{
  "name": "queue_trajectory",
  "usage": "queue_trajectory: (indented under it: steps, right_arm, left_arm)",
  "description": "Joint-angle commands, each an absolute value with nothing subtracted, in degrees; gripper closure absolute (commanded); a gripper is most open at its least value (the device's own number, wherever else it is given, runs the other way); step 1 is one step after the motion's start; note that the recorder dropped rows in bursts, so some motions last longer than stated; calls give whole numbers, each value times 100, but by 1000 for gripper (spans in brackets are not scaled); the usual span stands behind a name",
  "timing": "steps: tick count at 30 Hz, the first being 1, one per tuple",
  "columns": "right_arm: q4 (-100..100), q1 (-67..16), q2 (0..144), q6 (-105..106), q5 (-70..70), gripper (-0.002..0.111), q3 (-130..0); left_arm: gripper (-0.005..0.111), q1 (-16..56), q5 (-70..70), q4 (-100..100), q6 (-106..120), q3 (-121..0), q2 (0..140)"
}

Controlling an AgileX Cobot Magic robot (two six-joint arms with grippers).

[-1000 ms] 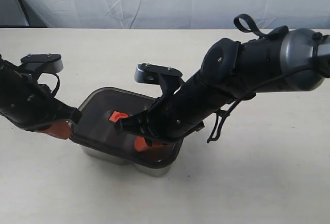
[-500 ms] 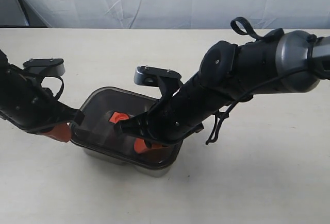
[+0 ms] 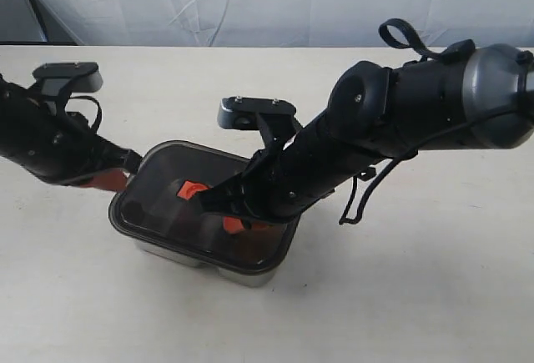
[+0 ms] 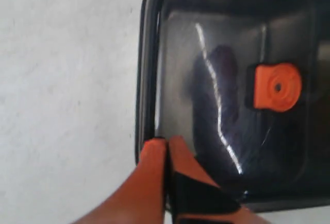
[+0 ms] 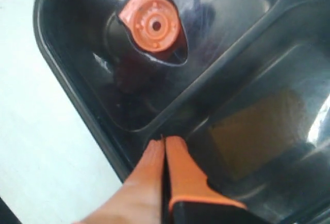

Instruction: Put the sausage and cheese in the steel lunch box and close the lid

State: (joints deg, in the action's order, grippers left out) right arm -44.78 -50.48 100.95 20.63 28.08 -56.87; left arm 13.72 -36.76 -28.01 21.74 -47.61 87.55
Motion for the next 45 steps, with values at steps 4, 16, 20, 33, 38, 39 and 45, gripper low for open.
queue_trajectory:
  steps: [4, 16, 20, 33, 38, 39, 45]
  right_arm:
    - [-4155, -5031, 9888, 2085, 2644, 108, -5661]
    - [-3862, -5031, 9161, 1921, 2911, 108, -5661]
    - [-2968, -5031, 8355, 1155, 3228, 108, -5661]
    - [-1991, -5031, 6155, -76, 3050, 108, -4204]
    - [-2001, -5072, 6136, -88, 2977, 108, -4204]
    - [-1957, -5112, 6028, -88, 2977, 108, -4204]
    - [-1252, -4579, 5232, -64, 2516, 108, -4204]
  left_arm:
    - [106, 1387, -3099, -4358, 3807, -4803, 8869]
    - [106, 1387, -3072, -4536, 4028, -4803, 8741]
    - [106, 1387, -3252, -4507, 4138, -4702, 7469]
    - [106, 1387, -3394, -4383, 3601, -2898, 2656]
    - [106, 1387, -3394, -4357, 3601, -2898, 2532]
    - [106, 1387, -3394, -4340, 3601, -2898, 2532]
    - [106, 1387, -3346, -4253, 3616, -2898, 2532]
